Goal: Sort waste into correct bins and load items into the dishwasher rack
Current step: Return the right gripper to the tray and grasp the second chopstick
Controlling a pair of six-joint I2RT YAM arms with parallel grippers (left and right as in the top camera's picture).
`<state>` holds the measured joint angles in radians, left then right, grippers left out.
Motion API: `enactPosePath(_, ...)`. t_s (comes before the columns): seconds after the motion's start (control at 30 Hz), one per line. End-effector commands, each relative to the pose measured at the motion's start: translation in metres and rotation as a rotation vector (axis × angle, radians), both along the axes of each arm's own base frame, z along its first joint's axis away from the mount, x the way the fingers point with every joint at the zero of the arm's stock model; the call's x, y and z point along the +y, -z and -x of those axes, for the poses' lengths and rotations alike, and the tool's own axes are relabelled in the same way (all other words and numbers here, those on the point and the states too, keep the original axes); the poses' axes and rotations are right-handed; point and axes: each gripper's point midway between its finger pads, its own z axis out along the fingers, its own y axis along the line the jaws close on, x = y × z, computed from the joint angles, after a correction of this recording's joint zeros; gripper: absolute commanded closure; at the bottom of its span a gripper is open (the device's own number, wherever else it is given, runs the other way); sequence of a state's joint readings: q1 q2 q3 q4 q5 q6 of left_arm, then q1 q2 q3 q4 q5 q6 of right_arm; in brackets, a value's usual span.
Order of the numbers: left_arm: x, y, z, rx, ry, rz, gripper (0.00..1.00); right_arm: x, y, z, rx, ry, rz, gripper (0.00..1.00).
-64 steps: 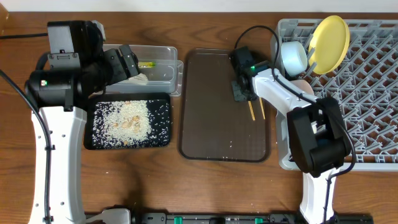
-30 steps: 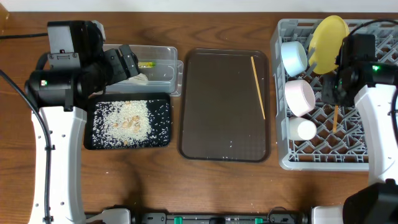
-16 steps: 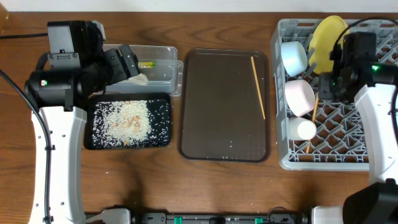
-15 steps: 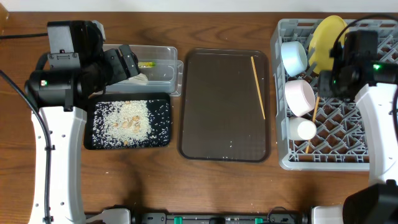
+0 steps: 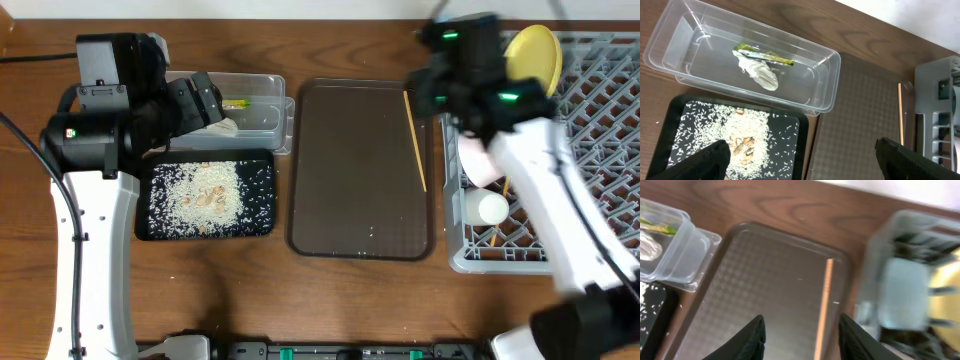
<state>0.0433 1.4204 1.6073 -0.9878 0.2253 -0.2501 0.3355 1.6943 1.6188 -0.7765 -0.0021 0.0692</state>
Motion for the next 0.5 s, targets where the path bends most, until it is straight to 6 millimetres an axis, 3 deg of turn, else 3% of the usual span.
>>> enactPosePath(0.0,0.003,-0.003,-0.001,-0.009,-0.003,-0.014,0.04,0.008,0.051,-0.010,0.092,0.096,0.063,0.55)
enactPosePath(0.23,0.003,-0.003,-0.001,-0.009,-0.003,-0.014,0.04,0.005,0.144,-0.012,0.281,0.122,0.162,0.55)
enactPosePath(0.47,0.003,-0.003,-0.001,-0.009,-0.003,-0.014,0.04,-0.007,0.191,-0.007,0.370,0.144,0.254,0.57)
